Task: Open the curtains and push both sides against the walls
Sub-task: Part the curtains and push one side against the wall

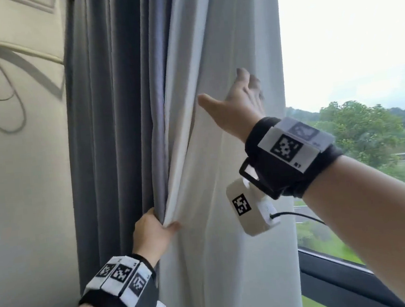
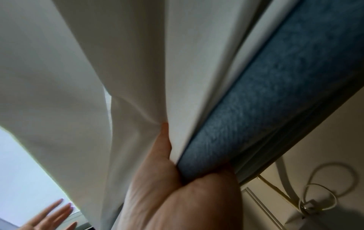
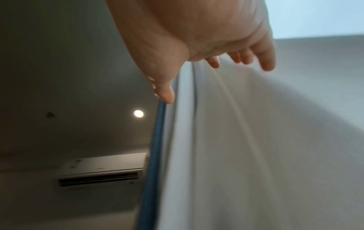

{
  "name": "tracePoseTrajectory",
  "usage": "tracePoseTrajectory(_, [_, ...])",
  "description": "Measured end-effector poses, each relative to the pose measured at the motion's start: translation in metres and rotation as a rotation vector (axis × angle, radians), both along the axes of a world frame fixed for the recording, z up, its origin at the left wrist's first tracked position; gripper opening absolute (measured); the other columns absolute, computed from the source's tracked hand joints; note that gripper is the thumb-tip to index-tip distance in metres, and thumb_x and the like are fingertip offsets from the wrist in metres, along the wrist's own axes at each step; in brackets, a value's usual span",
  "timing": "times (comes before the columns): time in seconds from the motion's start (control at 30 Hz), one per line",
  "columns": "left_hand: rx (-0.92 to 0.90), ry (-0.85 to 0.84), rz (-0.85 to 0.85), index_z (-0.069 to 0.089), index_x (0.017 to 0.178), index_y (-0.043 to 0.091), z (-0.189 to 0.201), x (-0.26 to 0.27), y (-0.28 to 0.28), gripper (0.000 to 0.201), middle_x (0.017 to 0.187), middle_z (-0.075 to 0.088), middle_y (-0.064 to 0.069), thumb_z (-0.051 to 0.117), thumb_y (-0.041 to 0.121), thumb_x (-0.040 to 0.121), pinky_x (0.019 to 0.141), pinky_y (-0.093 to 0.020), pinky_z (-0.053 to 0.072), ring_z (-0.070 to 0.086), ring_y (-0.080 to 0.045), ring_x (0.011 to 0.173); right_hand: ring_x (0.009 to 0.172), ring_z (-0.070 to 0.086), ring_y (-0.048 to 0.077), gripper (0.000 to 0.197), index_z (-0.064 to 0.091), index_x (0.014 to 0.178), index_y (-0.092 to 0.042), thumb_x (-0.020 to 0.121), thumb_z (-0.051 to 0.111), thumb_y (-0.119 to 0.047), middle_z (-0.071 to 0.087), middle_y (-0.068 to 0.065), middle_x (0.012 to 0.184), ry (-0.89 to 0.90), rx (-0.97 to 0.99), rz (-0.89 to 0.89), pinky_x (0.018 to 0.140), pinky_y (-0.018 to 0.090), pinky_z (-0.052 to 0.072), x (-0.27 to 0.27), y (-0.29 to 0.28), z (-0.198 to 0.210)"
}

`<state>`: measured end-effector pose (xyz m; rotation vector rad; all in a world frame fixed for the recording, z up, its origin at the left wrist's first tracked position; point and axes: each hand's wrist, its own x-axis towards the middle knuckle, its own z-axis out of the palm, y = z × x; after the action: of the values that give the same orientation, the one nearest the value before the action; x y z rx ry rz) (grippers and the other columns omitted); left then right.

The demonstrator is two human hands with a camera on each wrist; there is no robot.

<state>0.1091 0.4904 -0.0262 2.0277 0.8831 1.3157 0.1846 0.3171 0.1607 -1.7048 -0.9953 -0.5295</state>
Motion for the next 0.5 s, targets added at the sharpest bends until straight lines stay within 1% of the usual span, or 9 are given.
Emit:
tracePoseTrajectory(0.07, [-0.008,0.014,0.001,0.064,0.106,0.003,0.001,0.010,0.006,0.043,0.101,0.071,-0.018,0.079,0.018,0.069,0.070,-0.028,0.046,0.067,-0.033,0.090,0.144,-0.011,0.030,0.109,-0.013,0.147,-0.019,0.075,0.055,-0.064,-0.015,0.012,0.157,0.022,-0.028,-0.070,0.113,0.055,0.010,0.023,-0.004,0.001])
tracePoseTrajectory(0.1, [-0.009,0.022,-0.002,0.064,0.106,0.002,0.001,0.013,0.009,0.044,0.101,0.071,-0.019,0.080,0.018,0.068,0.072,-0.028,0.046,0.067,-0.033,0.092,0.143,-0.015,0.030,0.115,-0.018,0.146,-0.020,0.072,0.056,-0.069,-0.020,0.013,0.156,0.053,-0.035,-0.093,0.112,0.057,0.006,0.033,-0.004,0.000])
tracePoseTrajectory(0.17, [-0.006,0.026,-0.020,0.064,0.107,0.002,0.000,0.019,0.014,0.045,0.103,0.071,-0.019,0.080,0.017,0.068,0.074,-0.028,0.047,0.066,-0.033,0.094,0.143,-0.018,0.032,0.125,-0.024,0.144,-0.022,0.066,0.057,-0.076,-0.022,0.016,0.154,0.155,-0.011,-0.102,0.112,0.056,0.001,0.054,-0.001,-0.002])
tracePoseTrajectory(0.23, [0.000,0.028,-0.032,0.064,0.107,0.002,0.000,0.023,0.019,0.044,0.104,0.071,-0.018,0.079,0.017,0.069,0.074,-0.027,0.046,0.066,-0.032,0.094,0.144,-0.009,0.035,0.130,-0.026,0.143,-0.022,0.060,0.055,-0.082,-0.015,0.019,0.156,0.264,0.032,-0.086,0.113,0.055,0.003,0.070,0.004,-0.005])
tracePoseTrajectory(0.3, [0.005,0.017,-0.035,0.065,0.107,0.003,0.000,0.025,0.025,0.043,0.104,0.071,-0.017,0.079,0.016,0.069,0.074,-0.026,0.045,0.066,-0.031,0.093,0.142,0.014,0.037,0.134,-0.027,0.143,-0.022,0.055,0.053,-0.085,0.005,0.020,0.156,0.343,0.050,-0.008,0.115,0.052,0.016,0.079,0.012,-0.009])
tracePoseTrajectory(0.33, [0.005,0.009,-0.034,0.065,0.107,0.004,0.001,0.026,0.029,0.042,0.104,0.071,-0.017,0.078,0.016,0.070,0.073,-0.026,0.045,0.066,-0.030,0.092,0.140,0.022,0.036,0.136,-0.027,0.143,-0.022,0.053,0.053,-0.086,0.012,0.018,0.155,0.369,0.051,0.059,0.114,0.051,0.021,0.080,0.018,-0.010])
tracePoseTrajectory(0.37, [0.006,0.004,-0.033,0.065,0.107,0.004,0.000,0.027,0.031,0.041,0.103,0.071,-0.016,0.078,0.015,0.070,0.073,-0.026,0.044,0.065,-0.028,0.089,0.140,0.024,0.033,0.138,-0.027,0.143,-0.023,0.050,0.053,-0.087,0.013,0.014,0.155,0.389,0.051,0.141,0.113,0.050,0.022,0.079,0.024,-0.011])
tracePoseTrajectory(0.43, [0.011,-0.005,-0.038,0.065,0.108,0.004,0.000,0.027,0.036,0.040,0.102,0.071,-0.015,0.077,0.015,0.071,0.073,-0.026,0.044,0.062,-0.024,0.085,0.143,0.017,0.029,0.143,-0.025,0.144,-0.027,0.042,0.053,-0.089,0.006,0.009,0.157,0.415,0.040,0.294,0.114,0.051,0.021,0.072,0.039,-0.012])
tracePoseTrajectory(0.5, [0.010,-0.015,-0.050,0.065,0.108,0.005,-0.002,0.027,0.041,0.040,0.100,0.070,-0.012,0.076,0.015,0.071,0.075,-0.027,0.046,0.061,-0.023,0.083,0.143,0.014,0.031,0.145,-0.024,0.144,-0.028,0.038,0.053,-0.090,0.004,0.010,0.157,0.410,0.006,0.353,0.114,0.052,0.018,0.063,0.055,-0.011])
